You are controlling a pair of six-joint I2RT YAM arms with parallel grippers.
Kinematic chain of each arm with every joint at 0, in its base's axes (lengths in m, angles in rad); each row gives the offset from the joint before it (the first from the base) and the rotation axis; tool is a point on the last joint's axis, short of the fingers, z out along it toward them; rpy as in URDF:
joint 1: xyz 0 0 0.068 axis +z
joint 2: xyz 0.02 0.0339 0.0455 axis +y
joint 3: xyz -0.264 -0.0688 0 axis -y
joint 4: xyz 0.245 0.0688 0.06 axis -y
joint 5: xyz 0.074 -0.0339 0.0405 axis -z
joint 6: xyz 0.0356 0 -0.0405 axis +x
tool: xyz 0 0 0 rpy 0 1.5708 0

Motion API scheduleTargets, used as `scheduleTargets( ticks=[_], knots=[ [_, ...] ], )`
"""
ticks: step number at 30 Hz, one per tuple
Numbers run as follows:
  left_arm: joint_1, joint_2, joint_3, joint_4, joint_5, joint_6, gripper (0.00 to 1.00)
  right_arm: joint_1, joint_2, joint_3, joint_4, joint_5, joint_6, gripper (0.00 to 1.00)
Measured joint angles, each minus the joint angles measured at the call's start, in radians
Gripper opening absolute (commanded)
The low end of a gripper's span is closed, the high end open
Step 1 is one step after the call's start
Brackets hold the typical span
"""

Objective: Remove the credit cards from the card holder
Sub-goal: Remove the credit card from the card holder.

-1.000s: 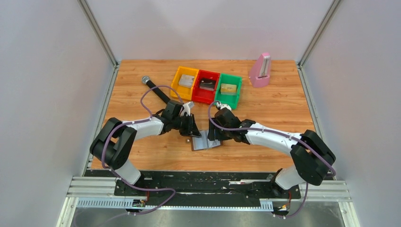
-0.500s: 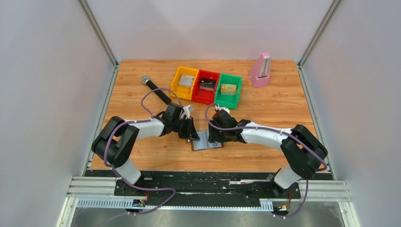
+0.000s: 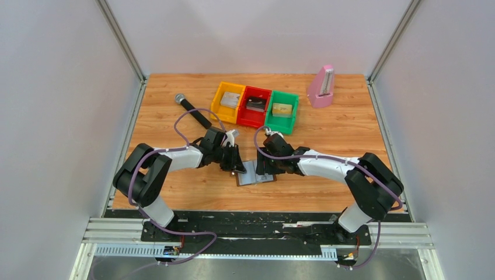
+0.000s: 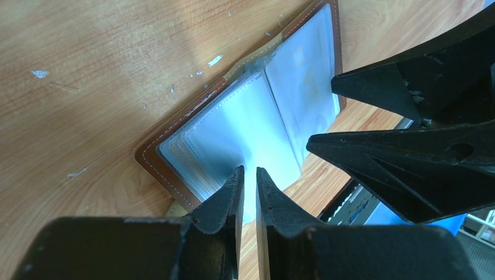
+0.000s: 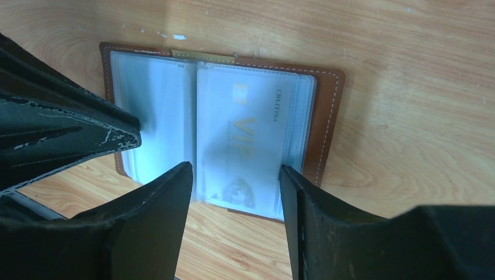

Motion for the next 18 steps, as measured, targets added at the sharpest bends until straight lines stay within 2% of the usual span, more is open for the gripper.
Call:
scheduleTargets(
  ticks=[18],
  knots=[
    [0.0, 0.0, 0.0, 0.0, -0.002, 0.006, 0.2, -0.002, -0.055, -0.025, 0.035, -0.077, -0.016, 0.57]
  ],
)
